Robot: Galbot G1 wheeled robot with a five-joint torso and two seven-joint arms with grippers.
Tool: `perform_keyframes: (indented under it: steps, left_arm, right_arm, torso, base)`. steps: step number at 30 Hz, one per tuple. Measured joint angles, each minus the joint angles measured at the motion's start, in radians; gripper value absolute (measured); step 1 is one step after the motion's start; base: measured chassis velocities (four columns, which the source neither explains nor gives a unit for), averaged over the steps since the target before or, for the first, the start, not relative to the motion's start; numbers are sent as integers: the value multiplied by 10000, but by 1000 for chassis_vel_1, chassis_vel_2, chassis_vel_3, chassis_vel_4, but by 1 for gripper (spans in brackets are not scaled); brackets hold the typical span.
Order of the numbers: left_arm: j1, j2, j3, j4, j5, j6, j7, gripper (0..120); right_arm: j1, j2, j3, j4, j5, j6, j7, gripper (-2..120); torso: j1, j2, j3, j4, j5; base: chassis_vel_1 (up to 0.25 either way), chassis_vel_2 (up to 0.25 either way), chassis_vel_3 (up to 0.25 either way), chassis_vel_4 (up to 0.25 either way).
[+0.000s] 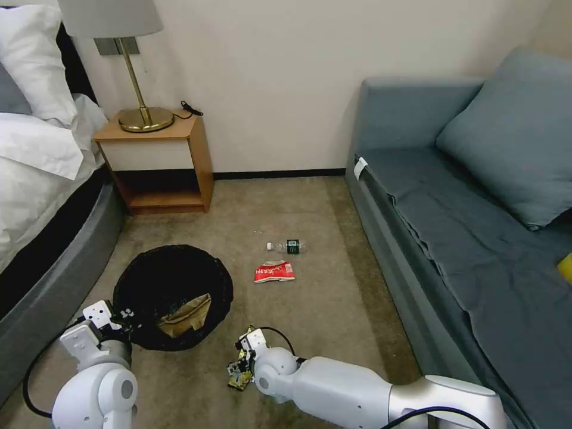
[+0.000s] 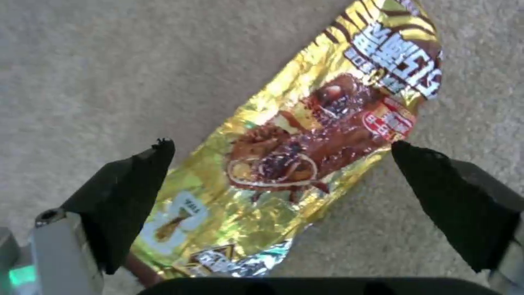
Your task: Pick up the trash bin, then pick up the garbage on the floor and place it into the trash bin.
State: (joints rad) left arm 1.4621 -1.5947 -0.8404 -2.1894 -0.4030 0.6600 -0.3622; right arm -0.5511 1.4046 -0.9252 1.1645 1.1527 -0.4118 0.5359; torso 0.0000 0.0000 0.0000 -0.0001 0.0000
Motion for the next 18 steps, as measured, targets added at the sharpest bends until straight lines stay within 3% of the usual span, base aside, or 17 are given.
perform_keyframes:
  steps: [18]
  left_arm:
    - [-42,-34,51,76,114,-45,57,2]
  right_arm:
    - [-193,121,-190,-672,-908,361,-344,100]
  torso:
    - [0,0,0,1,0]
  base:
    - [0,0,0,0]
